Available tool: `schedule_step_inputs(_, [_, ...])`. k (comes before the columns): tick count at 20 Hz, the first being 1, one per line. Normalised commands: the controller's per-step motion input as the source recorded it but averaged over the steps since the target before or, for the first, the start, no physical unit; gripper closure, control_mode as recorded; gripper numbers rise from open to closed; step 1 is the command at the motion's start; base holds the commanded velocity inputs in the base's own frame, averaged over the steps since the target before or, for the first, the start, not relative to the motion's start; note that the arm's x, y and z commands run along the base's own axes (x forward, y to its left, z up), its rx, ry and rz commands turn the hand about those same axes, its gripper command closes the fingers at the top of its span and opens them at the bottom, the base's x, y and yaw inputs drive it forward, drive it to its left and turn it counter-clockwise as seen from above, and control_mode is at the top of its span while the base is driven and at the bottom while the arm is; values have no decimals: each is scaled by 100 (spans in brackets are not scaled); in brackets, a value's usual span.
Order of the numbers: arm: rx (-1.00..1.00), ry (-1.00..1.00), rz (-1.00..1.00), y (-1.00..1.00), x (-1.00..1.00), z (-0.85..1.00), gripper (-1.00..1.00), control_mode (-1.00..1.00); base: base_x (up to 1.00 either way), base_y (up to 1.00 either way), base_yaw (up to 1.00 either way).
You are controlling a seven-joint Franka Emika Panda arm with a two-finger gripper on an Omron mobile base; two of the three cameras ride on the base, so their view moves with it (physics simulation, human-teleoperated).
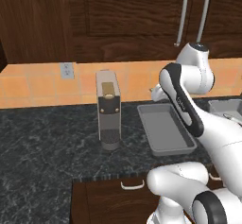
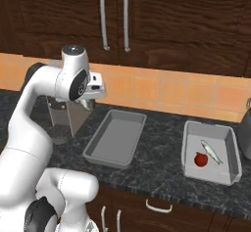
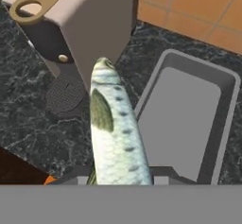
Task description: Place one bell pepper and one fish in each tupperware on the nearby counter, to pack two identical lunches.
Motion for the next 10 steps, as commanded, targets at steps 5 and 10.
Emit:
schedule_step_inputs(5, [-10,1,-17,-20,17,-62,100,-100,0,0,0])
schedule_step_inputs(10, [1,13,-5,-98,19,-49,100,-100,0,0,0])
